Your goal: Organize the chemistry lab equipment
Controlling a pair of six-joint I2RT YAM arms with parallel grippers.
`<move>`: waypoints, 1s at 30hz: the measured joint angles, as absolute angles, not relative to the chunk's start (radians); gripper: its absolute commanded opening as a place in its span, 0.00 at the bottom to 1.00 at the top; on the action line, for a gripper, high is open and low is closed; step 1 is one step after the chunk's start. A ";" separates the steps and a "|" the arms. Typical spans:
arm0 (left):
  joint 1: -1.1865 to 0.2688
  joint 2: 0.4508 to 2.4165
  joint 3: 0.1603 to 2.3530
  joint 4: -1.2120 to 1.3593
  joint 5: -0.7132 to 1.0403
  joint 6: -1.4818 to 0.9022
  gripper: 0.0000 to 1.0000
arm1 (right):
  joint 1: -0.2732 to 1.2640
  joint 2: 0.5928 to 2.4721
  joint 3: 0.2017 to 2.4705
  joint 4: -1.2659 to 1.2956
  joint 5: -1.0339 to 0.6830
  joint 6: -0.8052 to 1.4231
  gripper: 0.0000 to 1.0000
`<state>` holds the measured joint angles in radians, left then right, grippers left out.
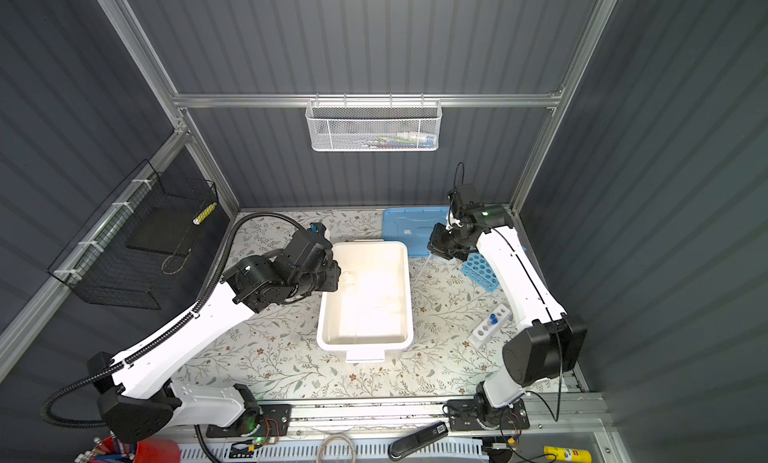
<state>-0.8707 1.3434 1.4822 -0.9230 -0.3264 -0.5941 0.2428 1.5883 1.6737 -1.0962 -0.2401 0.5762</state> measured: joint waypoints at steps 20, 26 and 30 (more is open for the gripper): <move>-0.871 1.395 1.512 -0.946 -0.325 -0.594 0.39 | 0.226 1.694 1.557 -1.037 -0.233 0.529 0.06; -0.870 1.426 1.529 -0.958 -0.322 -0.593 0.50 | 0.201 1.822 1.560 -1.036 -0.193 0.439 0.26; -0.869 1.432 1.543 -0.972 -0.322 -0.593 0.56 | 0.175 1.914 1.580 -1.031 -0.167 0.400 0.39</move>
